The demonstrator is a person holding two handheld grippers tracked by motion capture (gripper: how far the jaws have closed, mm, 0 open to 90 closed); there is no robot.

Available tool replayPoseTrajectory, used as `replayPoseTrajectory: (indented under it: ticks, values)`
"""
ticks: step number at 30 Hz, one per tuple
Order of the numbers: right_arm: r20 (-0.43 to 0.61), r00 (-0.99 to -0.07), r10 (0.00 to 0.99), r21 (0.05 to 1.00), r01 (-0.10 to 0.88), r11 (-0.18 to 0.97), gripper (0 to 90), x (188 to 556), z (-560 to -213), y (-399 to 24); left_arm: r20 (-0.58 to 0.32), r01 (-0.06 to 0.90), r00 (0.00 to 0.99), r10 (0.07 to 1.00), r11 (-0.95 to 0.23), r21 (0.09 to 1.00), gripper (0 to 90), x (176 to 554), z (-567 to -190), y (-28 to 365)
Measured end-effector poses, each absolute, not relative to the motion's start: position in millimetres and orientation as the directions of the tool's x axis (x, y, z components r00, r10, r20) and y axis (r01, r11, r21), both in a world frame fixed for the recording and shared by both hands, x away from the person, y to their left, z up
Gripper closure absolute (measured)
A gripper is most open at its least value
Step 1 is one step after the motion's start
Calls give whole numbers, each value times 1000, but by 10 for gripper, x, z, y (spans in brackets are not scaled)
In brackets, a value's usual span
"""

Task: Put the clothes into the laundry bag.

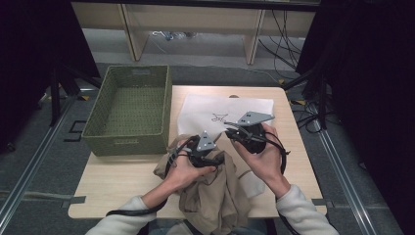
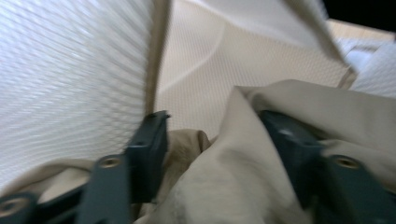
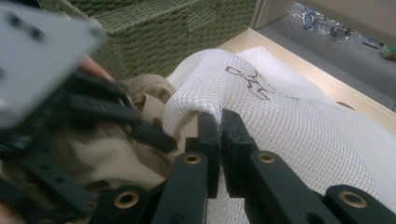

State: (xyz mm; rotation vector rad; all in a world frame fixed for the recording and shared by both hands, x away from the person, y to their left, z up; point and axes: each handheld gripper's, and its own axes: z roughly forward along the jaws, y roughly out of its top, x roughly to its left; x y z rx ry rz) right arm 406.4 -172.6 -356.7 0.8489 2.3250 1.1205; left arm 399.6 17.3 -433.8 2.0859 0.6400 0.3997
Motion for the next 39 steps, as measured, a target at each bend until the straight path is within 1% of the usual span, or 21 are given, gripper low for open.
replayPoseTrajectory:
  ticks: [3, 4, 6, 7, 8, 12, 13, 14, 16, 18, 19, 21, 23, 25, 26, 28, 29, 30, 32, 36, 39]
  values:
    - [-118, -723, 680, 808, 328, 489, 885, 4075, -3572, -1727, 40, 274, 814, 579, -444, 853, 303, 3927, -4238, 239]
    - [-118, -725, 678, 806, 329, 493, 885, 4074, -3569, -1728, 54, 266, 819, 571, -461, 846, 278, 3908, -4194, 271]
    - [-103, -726, 680, 799, 346, 491, 885, 4067, -3570, -1720, 58, 259, 822, 567, -462, 848, 262, 3880, -4155, 297]
    - [-108, -715, 691, 803, 348, 485, 885, 4061, -3573, -1718, 20, 276, 826, 563, -437, 856, 230, 3829, -4095, 343]
    - [-100, -714, 693, 799, 358, 483, 884, 4059, -3571, -1717, 7, 272, 827, 562, -411, 870, 229, 3804, -4067, 364]
    - [-107, -720, 686, 805, 343, 485, 884, 4078, -3582, -1723, -5, 268, 828, 561, -387, 882, 217, 3715, -3951, 469]
    - [-107, -722, 684, 800, 346, 490, 885, 4076, -3579, -1724, -16, 265, 830, 557, -370, 890, 198, 3661, -3882, 543]
    - [-110, -723, 682, 800, 342, 492, 884, 4075, -3580, -1721, -5, 255, 834, 552, -378, 890, 195, 3636, -3838, 600]
    - [-113, -721, 683, 801, 341, 492, 884, 4072, -3579, -1721, -19, 269, 825, 565, -362, 893, 186, 3599, -3810, 648]
    - [-111, -720, 685, 801, 343, 490, 884, 4070, -3576, -1723, 0, 256, 813, 582, -357, 898, 178, 3551, -3757, 823]
    - [-106, -715, 691, 801, 351, 485, 884, 4063, -3576, -1720, 0, 256, 813, 582, -357, 898, 173, 3551, -3757, 823]
    - [-110, -721, 684, 800, 344, 491, 884, 4075, -3579, -1724, 0, 270, 801, 599, -360, 893, 162, 3542, -3778, 1008]
    - [-110, -720, 686, 798, 347, 493, 884, 4072, -3576, -1723, 2, 271, 805, 593, -370, 889, 155, 3544, -3795, 1043]
    - [-104, -724, 682, 796, 351, 493, 884, 4071, -3574, -1714, -45, 318, 823, 566, -394, 863, 151, 3561, -3964, 1092]
    - [-91, -725, 683, 792, 364, 491, 884, 4061, -3572, -1710, -80, 353, 818, 569, -388, 852, 153, 3559, -4045, 1070]
    - [-93, -724, 683, 792, 362, 492, 884, 4063, -3575, -1707, -75, 359, 833, 548, -433, 827, 153, 3600, -4205, 1013]
    - [-93, -724, 683, 792, 362, 492, 884, 4063, -3575, -1707, -75, 359, 833, 548, -433, 827, 153, 3600, -4205, 1013]
    - [-123, -720, 683, 802, 333, 495, 884, 4080, -3581, -1712, -29, 345, 843, 536, -500, 794, 162, 3648, -4342, 937]
    - [-106, -720, 686, 797, 351, 491, 884, 4071, -3583, -1708, -10, 334, 859, 512, -546, 769, 181, 3686, -4459, 838]
    - [-108, -730, 675, 790, 350, 504, 884, 4081, -3600, -1707, 39, 308, 877, 479, -622, 719, 295, 3712, -4565, 681]
    - [-102, -728, 678, 786, 359, 503, 884, 4079, -3608, -1699, 79, 284, 886, 457, -669, 686, 408, 3738, -4592, 617]
